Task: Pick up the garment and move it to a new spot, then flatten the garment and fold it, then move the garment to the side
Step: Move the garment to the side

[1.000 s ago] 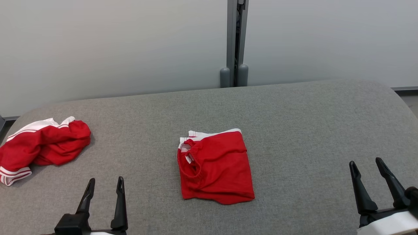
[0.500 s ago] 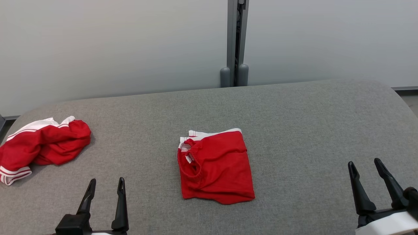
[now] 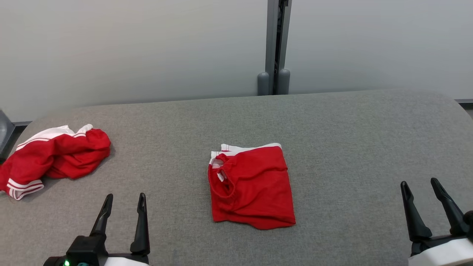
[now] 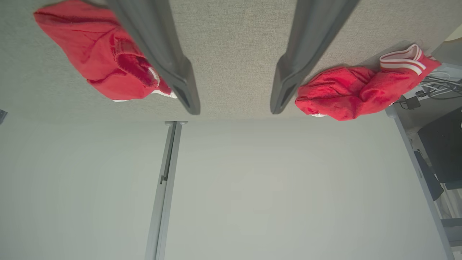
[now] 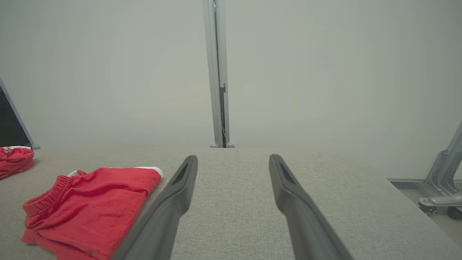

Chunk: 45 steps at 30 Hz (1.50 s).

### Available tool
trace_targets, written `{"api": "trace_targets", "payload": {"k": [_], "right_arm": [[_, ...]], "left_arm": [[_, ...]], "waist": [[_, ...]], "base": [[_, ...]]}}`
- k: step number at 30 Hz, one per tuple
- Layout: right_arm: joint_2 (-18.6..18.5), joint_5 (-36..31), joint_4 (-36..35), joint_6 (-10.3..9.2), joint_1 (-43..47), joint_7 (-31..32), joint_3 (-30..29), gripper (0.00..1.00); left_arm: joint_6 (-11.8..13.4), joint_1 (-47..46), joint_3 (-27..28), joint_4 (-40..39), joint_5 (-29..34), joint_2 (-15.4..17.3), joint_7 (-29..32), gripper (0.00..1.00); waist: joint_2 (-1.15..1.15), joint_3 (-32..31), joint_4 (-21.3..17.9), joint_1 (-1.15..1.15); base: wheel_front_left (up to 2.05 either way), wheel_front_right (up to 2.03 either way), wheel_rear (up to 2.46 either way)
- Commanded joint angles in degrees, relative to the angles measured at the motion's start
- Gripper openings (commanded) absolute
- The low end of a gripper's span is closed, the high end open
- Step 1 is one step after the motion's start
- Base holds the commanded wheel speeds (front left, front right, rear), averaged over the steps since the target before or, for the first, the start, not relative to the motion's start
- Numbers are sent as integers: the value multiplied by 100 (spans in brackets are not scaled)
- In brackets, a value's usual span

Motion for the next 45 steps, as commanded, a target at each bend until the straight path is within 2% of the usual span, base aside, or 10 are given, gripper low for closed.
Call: {"api": "trace_targets", "payload": {"k": [1,9,18,25,33,34,35,37,38,45], "right_arm": [[-25,-3,5,3,-59,40,-39,100],[-184,251,346,3,-587,120,255,100],[-350,900,1348,3,-1565,459,1376,100],[-396,1522,2081,3,-2075,887,2040,100],[-516,2100,2363,3,-2325,1196,2567,100],[-542,2159,2375,3,-2355,1208,2625,96],[-573,2215,2399,3,-2389,1259,2695,49],[-619,2342,2415,3,-2460,1294,2801,13],[-639,2409,2416,3,-2497,1317,2851,0],[-915,2563,2423,2,-2826,1156,3231,0]], "left_arm": [[-24,-146,-16,-17,48,28,-19,100],[-119,-716,-225,-74,187,-81,-92,100],[-202,-1279,-404,232,259,-337,-321,100],[-246,-1507,-443,453,284,-430,-435,100],[-262,-1583,-402,609,247,-470,-509,100],[-271,-1578,-396,622,240,-471,-522,100],[-281,-1582,-392,638,235,-472,-531,100],[-298,-1610,-380,664,228,-476,-539,100],[-305,-1627,-376,683,224,-479,-547,100],[-321,-1709,-364,736,281,-502,-579,100]], "waist": [[0,64,117,0],[0,649,714,0],[0,1254,1188,0],[0,1479,1362,0],[0,1546,1363,0],[0,1550,1358,0],[0,1553,1354,0],[0,1558,1345,0],[0,1558,1341,0],[0,1554,1165,0]], "base": [[0,0,0],[0,0,0],[0,0,0],[0,0,0],[0,0,0],[0,0,0],[0,0,0],[0,0,0],[0,0,0],[0,0,0]]}}
